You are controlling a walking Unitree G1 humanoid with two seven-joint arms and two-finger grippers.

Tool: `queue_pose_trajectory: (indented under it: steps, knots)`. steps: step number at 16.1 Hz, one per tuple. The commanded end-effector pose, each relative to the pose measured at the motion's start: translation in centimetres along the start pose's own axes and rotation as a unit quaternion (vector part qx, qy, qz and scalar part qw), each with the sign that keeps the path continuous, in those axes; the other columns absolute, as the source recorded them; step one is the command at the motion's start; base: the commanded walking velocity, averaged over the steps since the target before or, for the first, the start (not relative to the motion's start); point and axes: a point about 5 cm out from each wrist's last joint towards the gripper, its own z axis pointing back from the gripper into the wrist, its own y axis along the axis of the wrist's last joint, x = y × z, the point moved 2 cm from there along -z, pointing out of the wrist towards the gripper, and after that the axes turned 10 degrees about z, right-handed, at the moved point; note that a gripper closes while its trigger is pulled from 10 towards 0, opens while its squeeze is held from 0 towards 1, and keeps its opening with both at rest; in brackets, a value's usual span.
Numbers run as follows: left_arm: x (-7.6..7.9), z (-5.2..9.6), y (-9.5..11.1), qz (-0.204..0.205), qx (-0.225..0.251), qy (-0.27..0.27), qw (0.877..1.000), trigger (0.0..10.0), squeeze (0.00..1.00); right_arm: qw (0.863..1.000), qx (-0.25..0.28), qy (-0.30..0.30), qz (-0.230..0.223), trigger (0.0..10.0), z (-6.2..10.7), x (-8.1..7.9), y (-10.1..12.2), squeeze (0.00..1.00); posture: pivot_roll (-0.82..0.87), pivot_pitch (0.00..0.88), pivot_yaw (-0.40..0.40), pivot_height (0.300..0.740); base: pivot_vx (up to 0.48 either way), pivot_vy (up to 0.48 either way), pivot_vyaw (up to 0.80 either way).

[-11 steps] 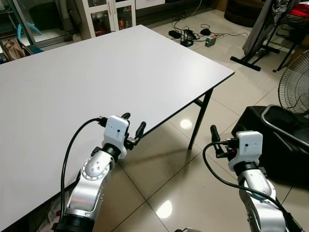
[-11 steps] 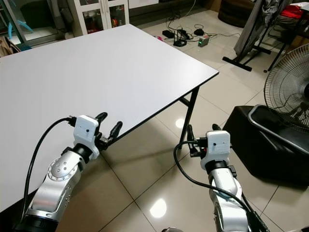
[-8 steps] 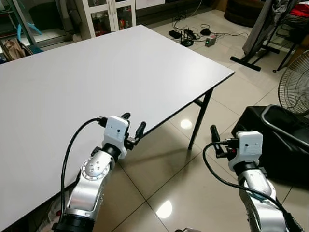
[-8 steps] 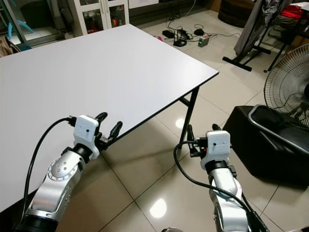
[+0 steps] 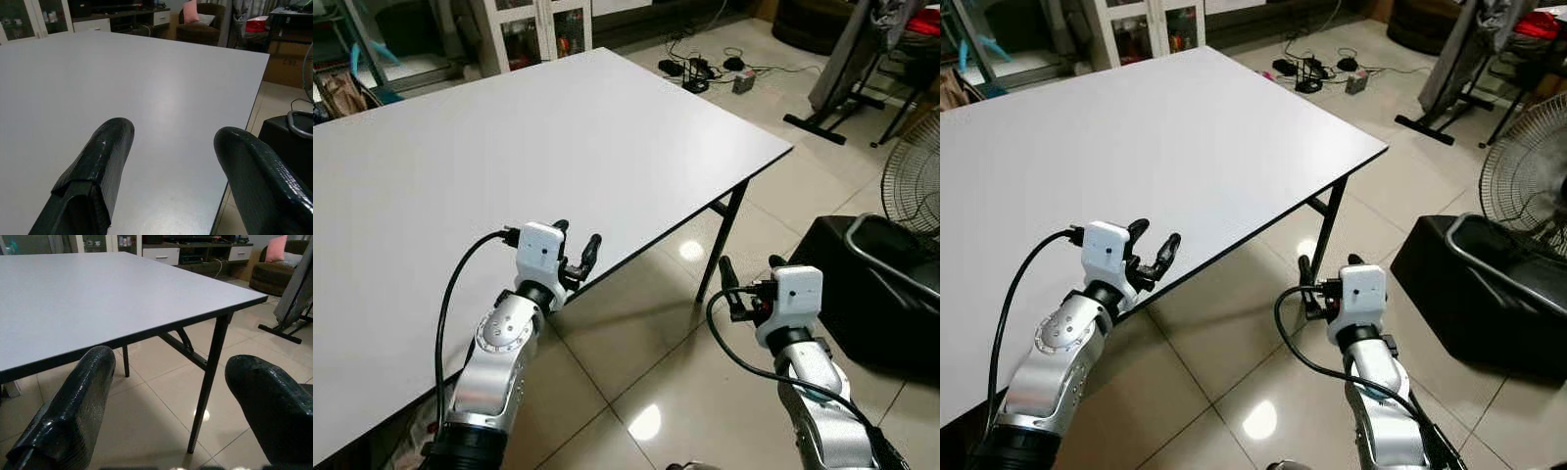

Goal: Setting the table

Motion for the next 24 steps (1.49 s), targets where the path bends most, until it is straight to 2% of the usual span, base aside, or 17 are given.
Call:
queue_pose_trajectory:
  steps: [1, 3, 6, 10, 14, 18, 24]
  knots:
    - [-0.3, 0.2, -0.2, 0.002, -0.005, 0.005, 1.000, 10.0, 0.00, 1.000, -0.006, 0.003, -0.001, 10.0, -0.2, 0.2, -0.2, 0.00, 0.02, 0.000, -0.018, 0.740, 0.000, 0.000, 0.00]
    - [-0.7, 0.1, 0.0, 0.002, -0.006, 0.012, 1.000, 10.0, 0.00, 1.000, -0.007, 0.008, -0.003, 10.0, -0.5, -0.2, -0.2, 0.00, 0.03, 0.000, -0.022, 0.740, 0.000, 0.000, 0.00]
    - [-0.7, 0.1, -0.1, 0.000, -0.005, 0.019, 1.000, 10.0, 0.00, 1.000, -0.004, 0.009, -0.004, 10.0, -0.8, -0.1, -0.1, 0.00, 0.04, 0.000, -0.031, 0.740, 0.000, 0.480, 0.00]
    - [-1.8, 0.8, -0.4, -0.002, -0.001, 0.043, 0.999, 10.0, 0.00, 1.000, -0.001, 0.001, -0.003, 10.0, -0.1, 0.6, 0.0, 0.00, 0.02, 0.000, -0.030, 0.740, 0.000, 0.480, 0.00]
    - [-0.7, 0.2, 0.0, 0.003, 0.007, 0.028, 1.000, 10.0, 0.00, 1.000, -0.001, -0.002, -0.001, 10.0, 0.1, 0.6, 0.0, 0.00, 0.00, 0.000, -0.024, 0.740, 0.000, 0.480, 0.35]
    - [-0.4, -0.1, 0.1, -0.004, 0.009, 0.018, 1.000, 10.0, 0.00, 1.000, -0.005, -0.014, 0.003, 10.0, 0.1, 1.1, -0.1, 0.00, 0.00, 0.000, -0.016, 0.740, 0.000, 0.000, 0.75]
    - [0.0, -0.5, 0.5, -0.028, 0.012, 0.002, 1.000, 10.0, 0.00, 1.000, -0.009, -0.011, -0.002, 10.0, -0.1, 0.8, -0.3, 0.00, 0.00, 0.000, -0.012, 0.740, 0.000, 0.000, 0.00]
